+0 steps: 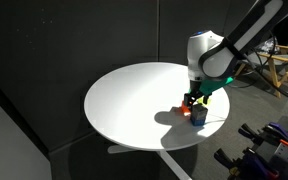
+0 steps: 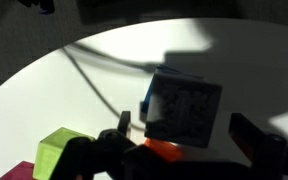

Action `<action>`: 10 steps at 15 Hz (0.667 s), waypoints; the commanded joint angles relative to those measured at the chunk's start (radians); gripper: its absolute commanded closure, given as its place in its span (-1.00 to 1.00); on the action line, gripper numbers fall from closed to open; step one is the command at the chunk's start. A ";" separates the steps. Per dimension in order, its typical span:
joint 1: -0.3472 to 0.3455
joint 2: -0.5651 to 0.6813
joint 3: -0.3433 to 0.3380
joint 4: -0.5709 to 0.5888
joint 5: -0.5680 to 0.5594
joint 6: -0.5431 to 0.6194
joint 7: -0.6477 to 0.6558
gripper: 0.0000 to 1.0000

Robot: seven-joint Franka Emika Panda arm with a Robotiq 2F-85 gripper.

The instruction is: Put the grey toy block on top of the three aligned toy blocks

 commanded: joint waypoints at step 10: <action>0.014 -0.032 -0.017 -0.016 0.000 -0.014 -0.032 0.41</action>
